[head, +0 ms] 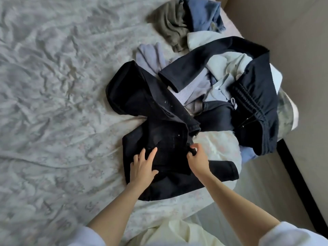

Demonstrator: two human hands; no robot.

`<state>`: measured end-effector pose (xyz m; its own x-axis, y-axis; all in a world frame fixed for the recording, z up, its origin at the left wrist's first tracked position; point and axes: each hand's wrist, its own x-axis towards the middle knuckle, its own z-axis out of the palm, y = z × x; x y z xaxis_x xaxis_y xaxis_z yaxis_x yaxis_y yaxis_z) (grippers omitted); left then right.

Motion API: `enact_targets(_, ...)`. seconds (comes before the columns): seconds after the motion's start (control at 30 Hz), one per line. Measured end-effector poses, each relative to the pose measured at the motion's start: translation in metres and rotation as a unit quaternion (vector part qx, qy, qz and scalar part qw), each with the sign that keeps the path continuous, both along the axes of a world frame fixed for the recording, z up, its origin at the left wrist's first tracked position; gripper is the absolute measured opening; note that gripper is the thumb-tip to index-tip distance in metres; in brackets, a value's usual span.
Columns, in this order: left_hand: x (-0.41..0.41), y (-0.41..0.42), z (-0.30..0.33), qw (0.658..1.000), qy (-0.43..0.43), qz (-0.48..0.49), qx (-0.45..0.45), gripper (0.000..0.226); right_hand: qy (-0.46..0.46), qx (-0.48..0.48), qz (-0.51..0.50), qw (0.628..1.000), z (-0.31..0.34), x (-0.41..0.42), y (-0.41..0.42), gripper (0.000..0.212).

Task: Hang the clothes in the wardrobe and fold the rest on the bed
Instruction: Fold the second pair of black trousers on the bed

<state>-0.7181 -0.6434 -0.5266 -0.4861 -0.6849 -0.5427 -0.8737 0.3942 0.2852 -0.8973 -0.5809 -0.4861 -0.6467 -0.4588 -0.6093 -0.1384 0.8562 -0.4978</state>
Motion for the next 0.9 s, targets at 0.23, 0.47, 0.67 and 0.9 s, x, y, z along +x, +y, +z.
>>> enact_targets(0.23,-0.001,-0.030,0.044,0.940,0.223,0.240,0.095,0.035,-0.040,-0.133,-0.036,0.990,0.053,-0.009,-0.034,0.027)
enact_targets(0.47,-0.025,-0.102,0.161,0.830,0.394,0.379,0.105,0.041,-0.126,-0.275,0.003,0.953,0.167,-0.035,-0.075,0.029)
enact_targets(0.67,-0.043,-0.119,0.257,0.763,0.505,0.379,0.138,0.031,0.022,-0.227,0.277,0.933,0.227,-0.035,-0.043,0.084)
enact_targets(0.9,-0.065,-0.061,0.349,0.793,0.505,0.306,0.153,0.036,0.182,-0.167,0.306,0.919,0.255,-0.014,0.032,0.055)
